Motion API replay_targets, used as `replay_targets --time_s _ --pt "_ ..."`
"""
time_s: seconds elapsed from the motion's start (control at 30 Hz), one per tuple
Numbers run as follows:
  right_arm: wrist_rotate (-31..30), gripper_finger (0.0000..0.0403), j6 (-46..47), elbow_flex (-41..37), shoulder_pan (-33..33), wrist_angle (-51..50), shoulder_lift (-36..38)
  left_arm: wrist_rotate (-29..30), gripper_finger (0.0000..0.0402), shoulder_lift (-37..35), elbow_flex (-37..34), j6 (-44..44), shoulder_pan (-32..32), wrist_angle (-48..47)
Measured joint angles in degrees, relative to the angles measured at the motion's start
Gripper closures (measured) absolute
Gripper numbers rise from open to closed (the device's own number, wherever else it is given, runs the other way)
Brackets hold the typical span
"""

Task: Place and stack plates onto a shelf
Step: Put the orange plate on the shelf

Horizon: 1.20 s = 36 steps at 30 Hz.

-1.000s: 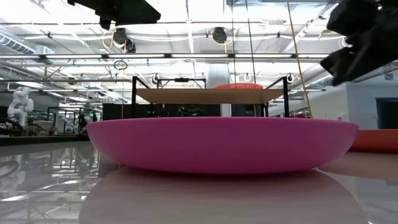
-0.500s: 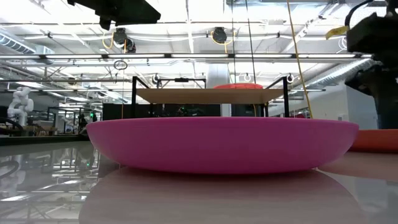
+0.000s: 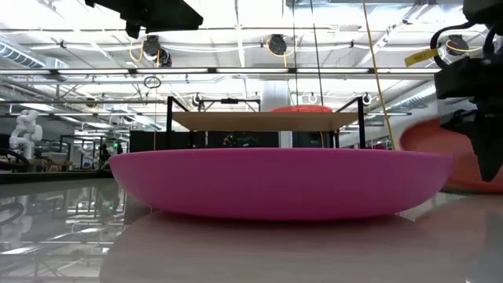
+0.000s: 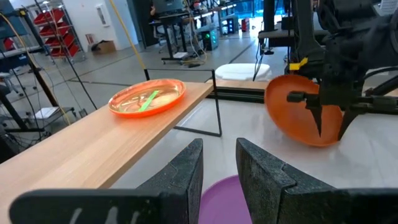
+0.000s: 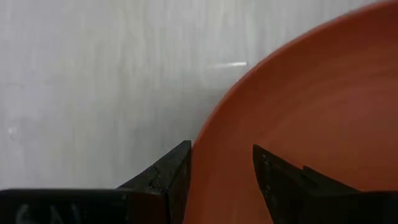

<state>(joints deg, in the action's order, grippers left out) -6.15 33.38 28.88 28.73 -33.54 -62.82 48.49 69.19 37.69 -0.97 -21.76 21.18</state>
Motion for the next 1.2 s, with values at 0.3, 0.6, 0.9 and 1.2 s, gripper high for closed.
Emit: replay_targets --time_s 0.3,0.6,0.9,1.2 --pt "0.17 0.025 0.46 -0.02 0.0 1.11 0.78 0.0 0.03 0.0 0.0 -0.61 0.0 0.01" --pt "-0.01 0.025 1.84 -0.03 0.0 0.64 0.56 0.0 0.03 0.0 0.0 -0.87 0.0 0.01" --pt "-1.75 0.0276 2.99 -1.36 0.0 1.02 -2.83 0.01 0.03 0.02 0.0 -1.42 0.0 -0.02" --pt "-2.95 0.0393 -0.45 0.3 0.15 1.3 0.64 0.02 0.03 0.02 0.0 -1.77 0.0 -0.02"
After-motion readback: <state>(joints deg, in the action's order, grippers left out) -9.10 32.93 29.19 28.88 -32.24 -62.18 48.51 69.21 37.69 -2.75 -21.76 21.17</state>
